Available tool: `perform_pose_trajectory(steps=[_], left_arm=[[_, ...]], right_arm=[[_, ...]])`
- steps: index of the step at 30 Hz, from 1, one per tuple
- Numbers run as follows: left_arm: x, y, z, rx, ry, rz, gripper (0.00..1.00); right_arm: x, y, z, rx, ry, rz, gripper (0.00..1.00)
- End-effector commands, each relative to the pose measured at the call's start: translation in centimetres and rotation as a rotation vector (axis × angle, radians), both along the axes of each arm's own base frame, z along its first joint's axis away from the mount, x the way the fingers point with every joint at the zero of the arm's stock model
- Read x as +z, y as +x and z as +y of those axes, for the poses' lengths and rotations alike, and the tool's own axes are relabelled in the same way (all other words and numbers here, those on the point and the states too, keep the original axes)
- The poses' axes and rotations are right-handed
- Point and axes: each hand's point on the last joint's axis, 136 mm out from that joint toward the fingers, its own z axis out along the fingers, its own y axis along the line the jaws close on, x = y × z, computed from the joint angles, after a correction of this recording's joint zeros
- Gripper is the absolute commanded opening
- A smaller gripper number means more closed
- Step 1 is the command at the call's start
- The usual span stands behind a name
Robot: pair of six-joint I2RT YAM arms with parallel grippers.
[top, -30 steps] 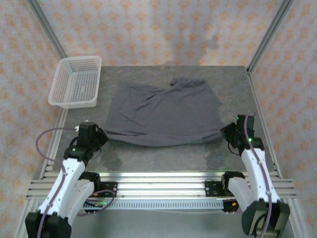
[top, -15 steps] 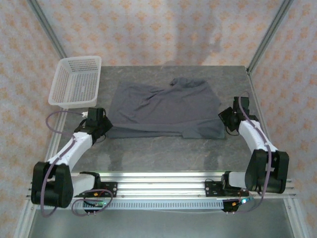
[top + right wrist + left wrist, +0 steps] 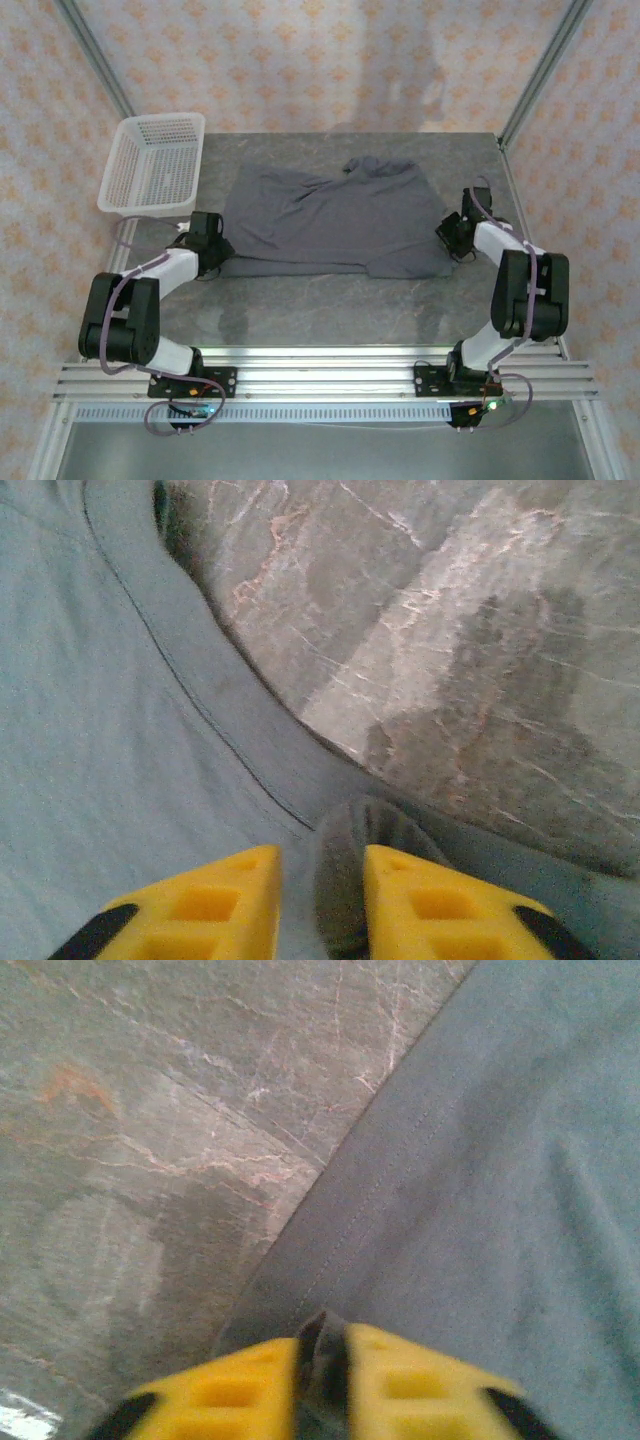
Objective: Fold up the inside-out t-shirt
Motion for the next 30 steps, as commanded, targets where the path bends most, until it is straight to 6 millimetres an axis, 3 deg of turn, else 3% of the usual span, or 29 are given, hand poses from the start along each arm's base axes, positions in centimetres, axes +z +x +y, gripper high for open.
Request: perform_pose_trajectory(steps=[1,2,5,9,12,17,21,30], left_arm=[[2.9,1.7,-0.4,-0.020,-0.033,-0.133,0.42],[3.9,1.5,-0.3,-0.025,-0.026,-0.156,0.49],[7.8,0.3,0.1,-0.037,0.018,-0.229,0.58],[12.3,-1.4,-1.7,-0.138,0.007,-0.330,0.62],[13.6,-2.6,-4.1,-0.243,-0.002,-0.347,0.63],[12.5,-3.1,-6.3,-0.303,-0.027,-0.329,0.64],[11.2,-2.8,-6.7,-0.288,-0.050,-0.302,0.64],[10.5,-2.8,-6.3,-0.277,-0.025,-0.274,0.63]], right_arm=[[3.1,-0.2,-0.4,0.032,-0.056,-0.061,0.43],[4.2,-0.8,-0.6,0.034,-0.080,-0.083,0.48],[6.0,-4.0,-1.2,0.025,-0.138,-0.084,0.49],[4.3,-9.5,-1.4,-0.069,-0.135,-0.065,0.48],[2.2,-12.0,-1.6,-0.108,-0.142,-0.061,0.50],[0.7,-11.3,0.3,-0.018,-0.064,-0.065,0.50],[-0.1,-10.2,0.3,0.011,-0.072,-0.034,0.44],[-0.4,-7.7,0.7,0.032,-0.040,-0.052,0.11]])
